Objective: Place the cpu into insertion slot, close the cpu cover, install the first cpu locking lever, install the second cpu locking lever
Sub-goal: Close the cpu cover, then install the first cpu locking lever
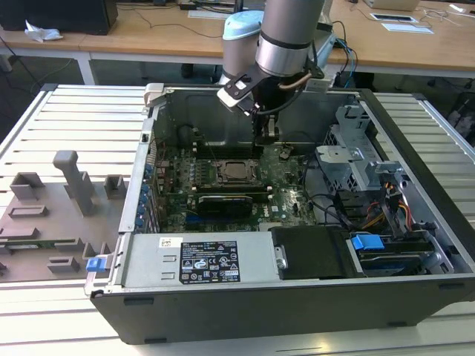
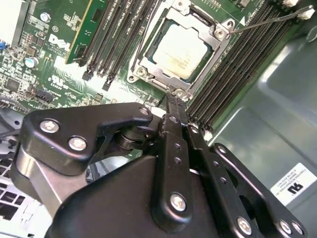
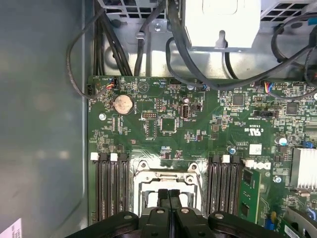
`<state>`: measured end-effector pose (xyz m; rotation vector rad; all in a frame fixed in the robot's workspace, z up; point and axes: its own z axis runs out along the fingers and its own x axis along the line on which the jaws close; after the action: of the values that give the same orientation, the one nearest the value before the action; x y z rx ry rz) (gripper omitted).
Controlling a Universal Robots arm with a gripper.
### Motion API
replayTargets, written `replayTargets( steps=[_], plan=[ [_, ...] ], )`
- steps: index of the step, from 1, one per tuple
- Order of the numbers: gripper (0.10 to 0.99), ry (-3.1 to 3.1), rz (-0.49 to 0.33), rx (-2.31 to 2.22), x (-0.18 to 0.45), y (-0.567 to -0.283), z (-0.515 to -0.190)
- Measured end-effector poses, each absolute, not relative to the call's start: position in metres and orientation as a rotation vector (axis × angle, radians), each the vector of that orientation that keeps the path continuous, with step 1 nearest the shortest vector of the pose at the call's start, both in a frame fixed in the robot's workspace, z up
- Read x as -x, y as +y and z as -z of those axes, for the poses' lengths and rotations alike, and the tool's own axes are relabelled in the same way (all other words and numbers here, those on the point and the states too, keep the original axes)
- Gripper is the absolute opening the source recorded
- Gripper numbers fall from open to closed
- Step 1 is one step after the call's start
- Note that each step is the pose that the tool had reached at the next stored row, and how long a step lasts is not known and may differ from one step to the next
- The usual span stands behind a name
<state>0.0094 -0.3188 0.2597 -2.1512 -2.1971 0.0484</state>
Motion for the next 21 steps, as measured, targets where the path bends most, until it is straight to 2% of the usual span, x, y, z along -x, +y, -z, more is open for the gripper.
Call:
replayTargets(
  steps=[9, 21],
  plan=[
    [0.106, -2.197, -0.048, 2.151, -0.009, -0.319, -0.284],
    [0.106, -2.197, -0.048, 2.151, -0.009, -0.319, -0.285]
  ],
)
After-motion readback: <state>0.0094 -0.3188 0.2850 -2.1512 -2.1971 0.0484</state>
